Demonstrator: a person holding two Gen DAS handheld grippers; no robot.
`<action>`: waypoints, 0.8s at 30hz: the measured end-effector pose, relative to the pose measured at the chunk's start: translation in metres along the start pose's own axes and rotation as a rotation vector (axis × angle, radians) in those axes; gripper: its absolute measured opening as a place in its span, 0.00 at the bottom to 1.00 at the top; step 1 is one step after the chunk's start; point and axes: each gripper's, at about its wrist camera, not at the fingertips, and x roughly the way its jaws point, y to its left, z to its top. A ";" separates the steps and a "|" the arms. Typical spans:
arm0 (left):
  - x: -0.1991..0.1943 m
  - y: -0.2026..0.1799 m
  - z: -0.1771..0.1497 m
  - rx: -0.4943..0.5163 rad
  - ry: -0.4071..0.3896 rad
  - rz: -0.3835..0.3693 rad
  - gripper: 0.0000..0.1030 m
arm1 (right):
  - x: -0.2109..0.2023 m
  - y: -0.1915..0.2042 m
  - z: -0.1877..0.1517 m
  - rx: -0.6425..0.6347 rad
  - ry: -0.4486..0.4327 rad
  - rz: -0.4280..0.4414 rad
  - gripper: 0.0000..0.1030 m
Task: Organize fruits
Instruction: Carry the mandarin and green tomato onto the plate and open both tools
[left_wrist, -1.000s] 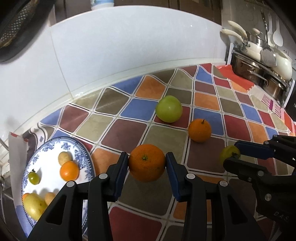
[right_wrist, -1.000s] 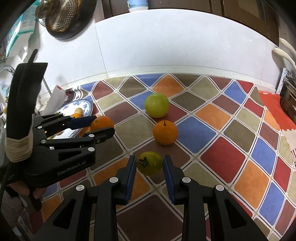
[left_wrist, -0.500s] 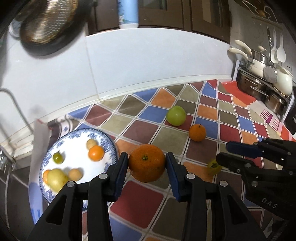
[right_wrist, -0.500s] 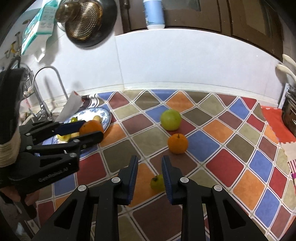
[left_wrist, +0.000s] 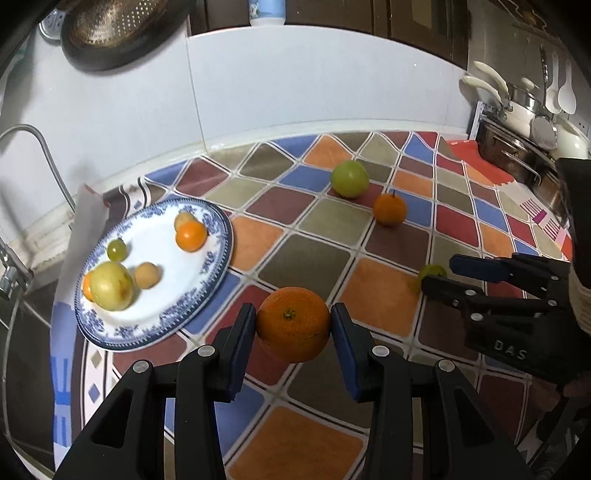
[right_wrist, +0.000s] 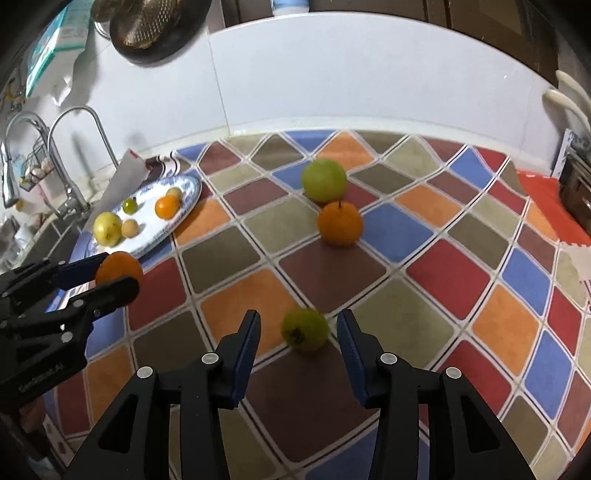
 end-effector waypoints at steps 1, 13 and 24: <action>0.001 -0.001 -0.001 0.000 0.002 0.004 0.40 | 0.002 0.000 -0.001 -0.002 0.001 0.001 0.43; 0.004 0.006 -0.001 -0.021 0.003 0.022 0.40 | 0.018 0.001 -0.001 -0.031 0.031 0.001 0.30; -0.025 0.014 0.000 -0.047 -0.060 0.036 0.40 | -0.012 0.020 0.009 -0.074 -0.045 0.050 0.30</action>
